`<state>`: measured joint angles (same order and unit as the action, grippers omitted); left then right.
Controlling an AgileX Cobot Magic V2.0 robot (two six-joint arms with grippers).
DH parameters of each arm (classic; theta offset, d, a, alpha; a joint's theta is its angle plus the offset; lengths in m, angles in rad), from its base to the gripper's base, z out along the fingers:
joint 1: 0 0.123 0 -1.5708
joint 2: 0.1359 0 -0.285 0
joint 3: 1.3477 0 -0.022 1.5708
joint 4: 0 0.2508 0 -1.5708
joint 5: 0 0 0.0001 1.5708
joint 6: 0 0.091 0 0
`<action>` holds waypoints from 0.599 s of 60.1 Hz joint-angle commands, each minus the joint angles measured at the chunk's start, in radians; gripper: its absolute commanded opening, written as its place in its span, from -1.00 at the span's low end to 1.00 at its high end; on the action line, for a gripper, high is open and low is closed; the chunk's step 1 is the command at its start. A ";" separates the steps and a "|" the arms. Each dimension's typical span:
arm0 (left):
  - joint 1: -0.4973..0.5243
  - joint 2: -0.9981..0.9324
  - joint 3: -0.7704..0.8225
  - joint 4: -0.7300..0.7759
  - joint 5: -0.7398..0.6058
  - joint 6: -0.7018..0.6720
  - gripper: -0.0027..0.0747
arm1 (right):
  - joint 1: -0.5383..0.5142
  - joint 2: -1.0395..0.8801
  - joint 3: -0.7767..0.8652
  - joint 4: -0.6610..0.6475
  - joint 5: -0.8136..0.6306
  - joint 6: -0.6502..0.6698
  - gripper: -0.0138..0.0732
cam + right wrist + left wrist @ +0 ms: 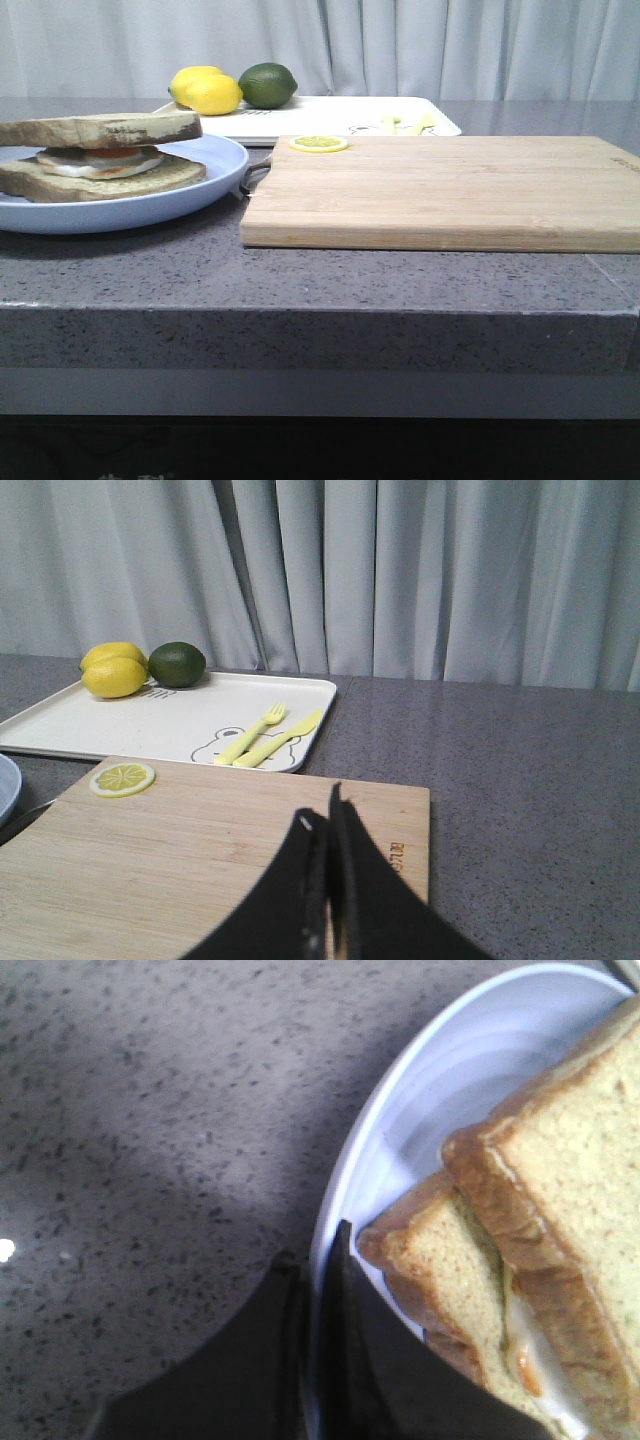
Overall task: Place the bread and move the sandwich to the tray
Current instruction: 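Grasp the rim of the blue plate with the left gripper, then lift the blue plate with the left gripper and carry it toward the tray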
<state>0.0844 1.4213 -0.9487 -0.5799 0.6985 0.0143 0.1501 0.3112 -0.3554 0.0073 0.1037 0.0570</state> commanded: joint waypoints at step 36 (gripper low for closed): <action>0.000 -0.019 -0.241 -0.243 0.073 0.031 -0.98 | -0.002 0.004 -0.025 0.002 -0.084 0.000 -0.82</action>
<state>0.0844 1.4274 -1.1171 -0.7021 0.8064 0.0437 0.1501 0.3112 -0.3554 0.0073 0.1037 0.0570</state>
